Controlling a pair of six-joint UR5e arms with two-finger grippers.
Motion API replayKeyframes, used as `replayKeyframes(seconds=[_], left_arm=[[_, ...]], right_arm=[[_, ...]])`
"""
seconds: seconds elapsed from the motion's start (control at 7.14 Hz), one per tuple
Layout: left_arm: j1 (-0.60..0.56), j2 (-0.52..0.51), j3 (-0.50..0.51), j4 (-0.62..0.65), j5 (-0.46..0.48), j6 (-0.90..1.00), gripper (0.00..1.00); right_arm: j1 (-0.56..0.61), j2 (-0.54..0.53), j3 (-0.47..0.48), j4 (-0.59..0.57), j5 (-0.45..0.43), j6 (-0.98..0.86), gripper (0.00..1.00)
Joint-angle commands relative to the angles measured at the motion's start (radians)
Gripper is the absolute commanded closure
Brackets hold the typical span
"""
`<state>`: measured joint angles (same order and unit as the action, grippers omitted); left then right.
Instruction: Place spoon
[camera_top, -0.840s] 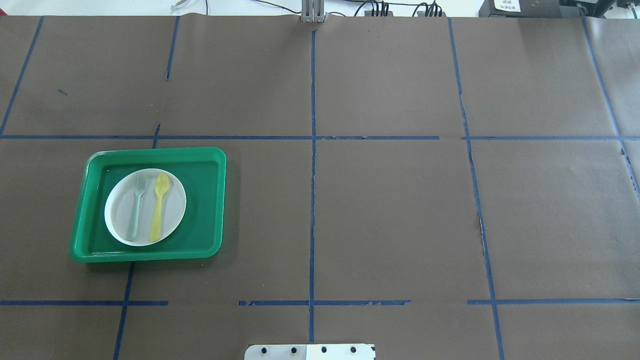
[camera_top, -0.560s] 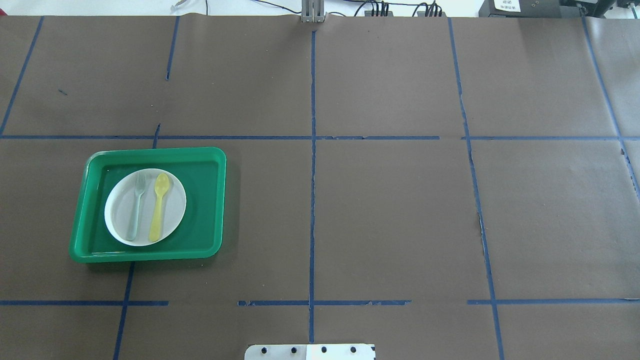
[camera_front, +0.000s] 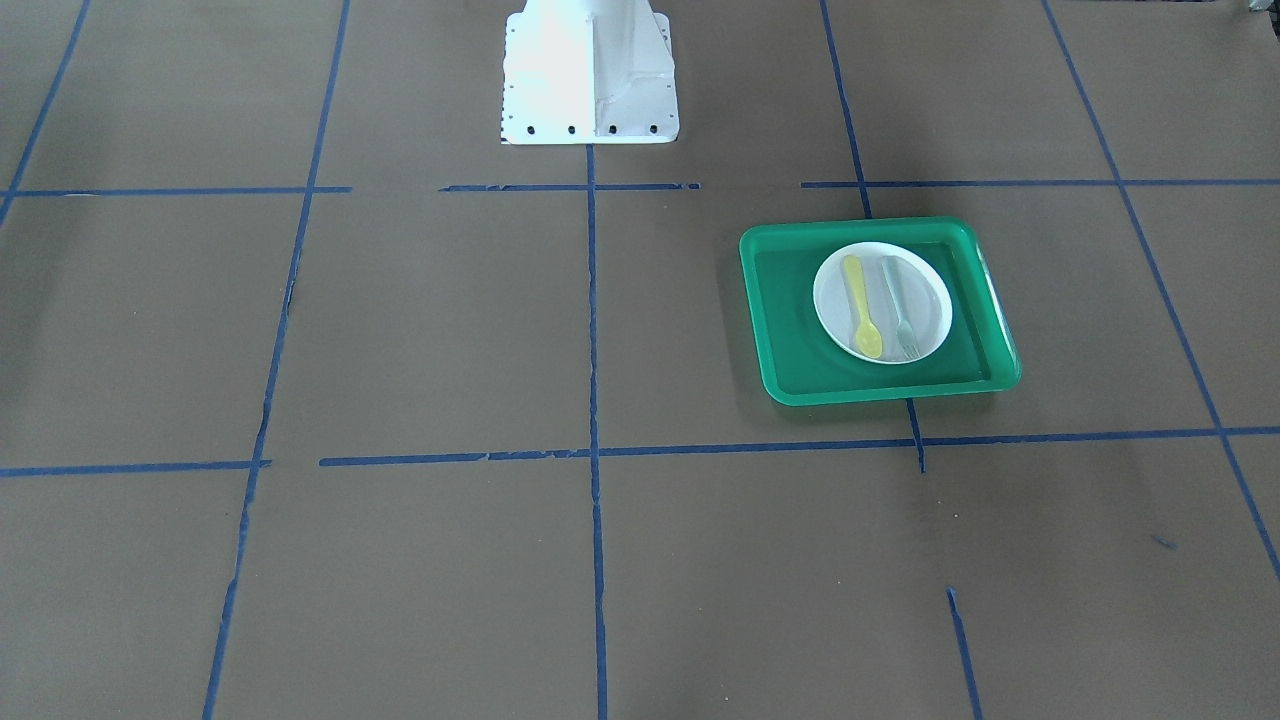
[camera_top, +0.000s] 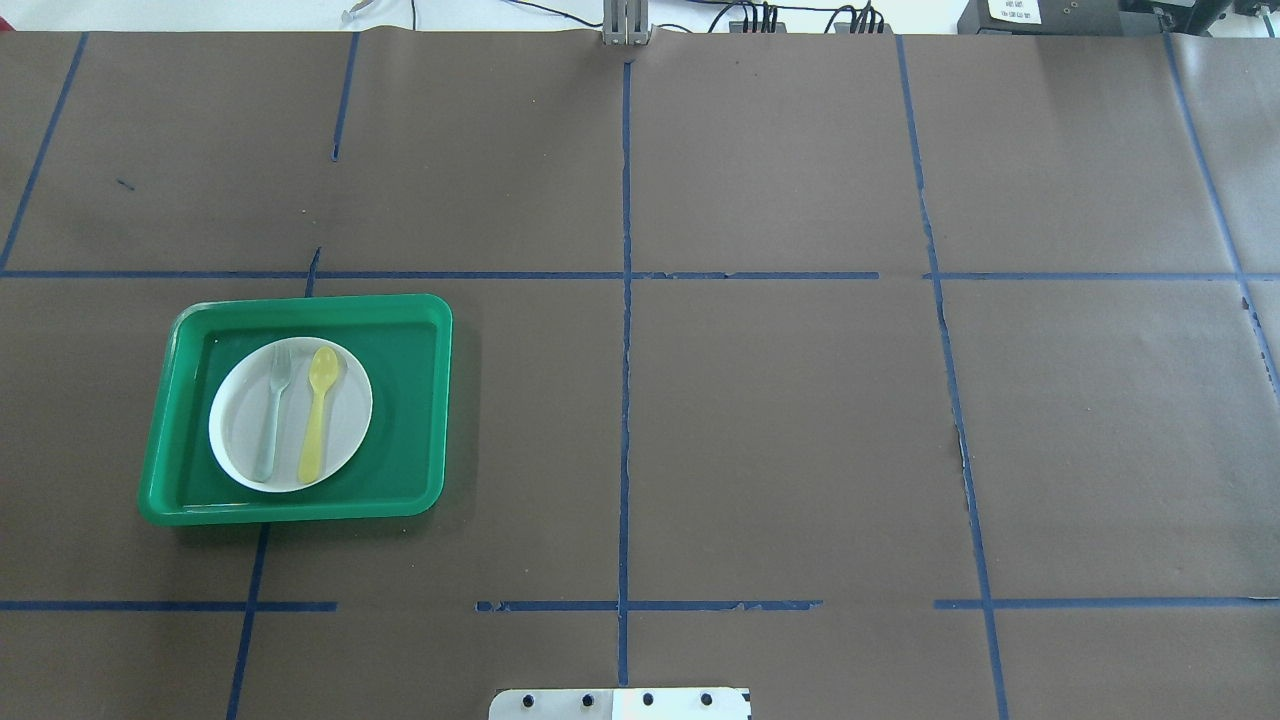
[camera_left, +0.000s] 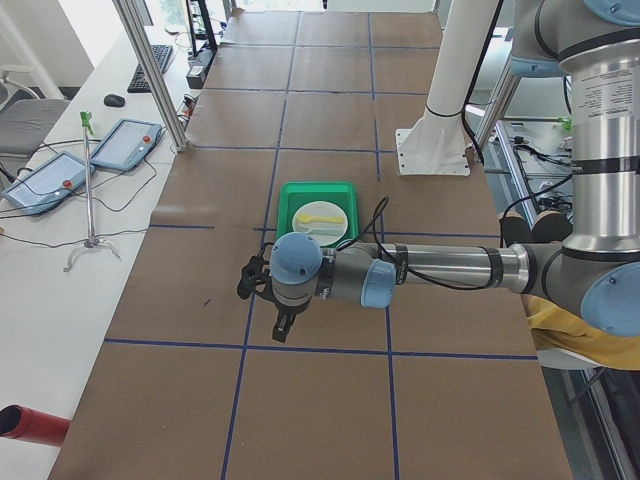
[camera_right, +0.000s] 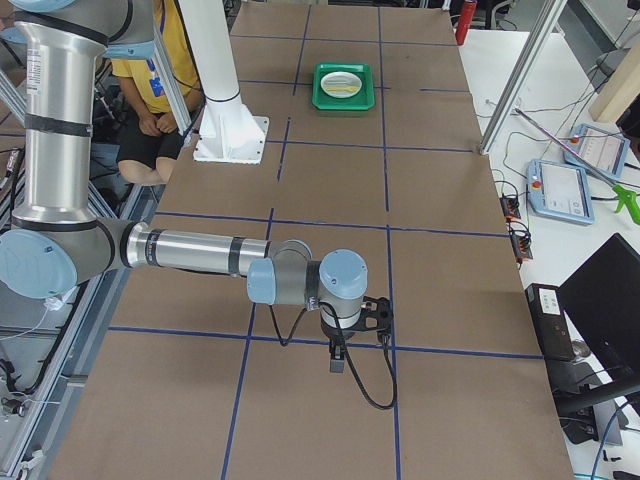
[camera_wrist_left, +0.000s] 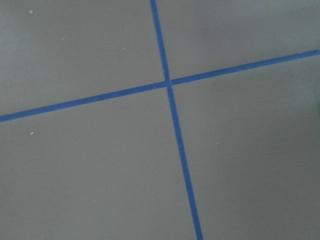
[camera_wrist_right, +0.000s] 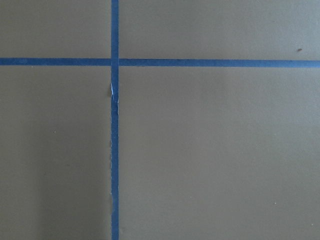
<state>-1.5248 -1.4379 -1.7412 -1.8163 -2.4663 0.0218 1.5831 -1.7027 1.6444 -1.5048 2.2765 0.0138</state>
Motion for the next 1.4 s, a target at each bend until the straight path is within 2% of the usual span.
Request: replayKeyframes(seconds=[0.0,0.28,0.42,0.7,0.84,0.98,1.26], left_arm=[[0.232,-0.002,-0.060,-0.249,0.174,-0.400,0.00],[0.462,-0.041,-0.087,-0.372,0.280,-0.743,0.00],[0.591,-0.088,-0.093,-0.374,0.387,-0.890,0.00],[0.778,-0.175,-0.072,-0.367,0.508,-1.089,0.00],[0.837,-0.205,-0.052,-0.367,0.555,-1.146,0.01],[0.866,-0.234,-0.032,-0.365,0.591,-1.163,0.05],[0.893,-0.254,-0.003,-0.363,0.603,-1.163,0.39]], right_arm=[[0.000,0.000,0.000,0.000,0.000,0.000,0.00],[0.000,0.000,0.000,0.000,0.000,0.000,0.00],[0.000,0.000,0.000,0.000,0.000,0.000,0.00],[0.000,0.000,0.000,0.000,0.000,0.000,0.00],[0.000,0.000,0.000,0.000,0.000,0.000,0.00],[0.000,0.000,0.000,0.002,0.000,0.000,0.00],[0.000,0.000,0.000,0.000,0.000,0.000,0.00]])
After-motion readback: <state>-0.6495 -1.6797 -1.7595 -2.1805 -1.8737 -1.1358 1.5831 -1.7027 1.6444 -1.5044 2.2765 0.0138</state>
